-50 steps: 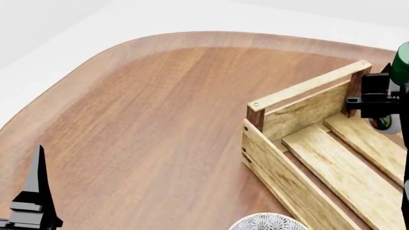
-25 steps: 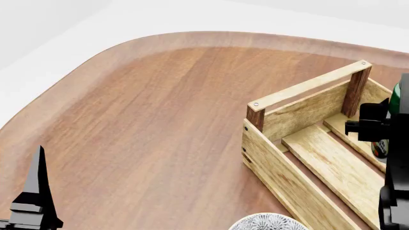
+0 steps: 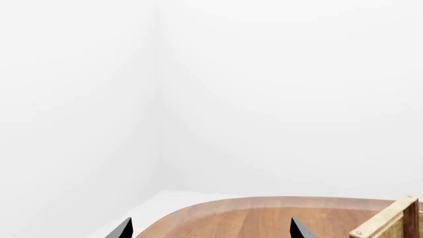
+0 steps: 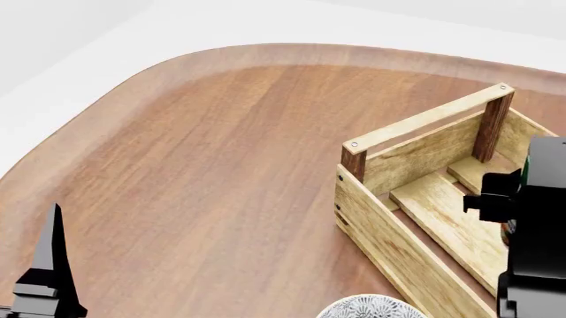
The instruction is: Pick up the salad dressing and put it in the tray.
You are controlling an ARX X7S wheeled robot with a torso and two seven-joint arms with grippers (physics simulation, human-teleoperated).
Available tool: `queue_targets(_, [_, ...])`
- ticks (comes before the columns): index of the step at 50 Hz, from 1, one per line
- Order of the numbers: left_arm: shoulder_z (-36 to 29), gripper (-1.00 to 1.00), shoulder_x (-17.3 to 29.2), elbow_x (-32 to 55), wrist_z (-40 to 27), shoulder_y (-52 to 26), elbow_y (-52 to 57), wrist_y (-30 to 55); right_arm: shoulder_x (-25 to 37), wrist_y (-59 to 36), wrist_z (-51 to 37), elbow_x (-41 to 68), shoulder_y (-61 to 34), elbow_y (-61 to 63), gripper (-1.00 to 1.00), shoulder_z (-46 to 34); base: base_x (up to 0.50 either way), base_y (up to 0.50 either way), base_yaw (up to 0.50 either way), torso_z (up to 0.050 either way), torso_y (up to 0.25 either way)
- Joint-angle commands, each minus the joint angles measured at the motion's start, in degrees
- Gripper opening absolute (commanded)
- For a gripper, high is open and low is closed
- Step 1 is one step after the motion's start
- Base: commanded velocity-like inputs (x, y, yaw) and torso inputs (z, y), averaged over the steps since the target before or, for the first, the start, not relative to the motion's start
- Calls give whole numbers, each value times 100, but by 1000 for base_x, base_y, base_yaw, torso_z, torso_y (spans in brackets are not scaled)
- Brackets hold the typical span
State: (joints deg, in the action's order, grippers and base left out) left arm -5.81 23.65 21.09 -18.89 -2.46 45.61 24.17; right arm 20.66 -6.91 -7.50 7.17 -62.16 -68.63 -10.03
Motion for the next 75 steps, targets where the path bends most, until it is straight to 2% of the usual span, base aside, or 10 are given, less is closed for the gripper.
queue_targets(1, [-21,100,14,5,-13,18,3,-31,-153,449,-21,-252,-160,-629,-100,52,0,0,0,0,0])
queue_targets(27, [-19,100,49,29,-56,29,-38,-84,-306,425,-234,-600,259,-634,-100,420,0,0,0,0,1])
queue_targets(69, [-60,100,110,58,-124,20,-35,-125,-383,413,-340,-714,513,-635,-100,572,0,0,0,0,0])
queue_targets(70, [-57,100,112,63,-125,21,-33,-125,-381,415,-360,-718,512,-635,100,571,0,0,0,0,0])
queue_targets(75, [-59,100,119,63,-133,29,-38,-137,-380,441,-355,-725,520,-635,100,558,0,0,0,0,0])
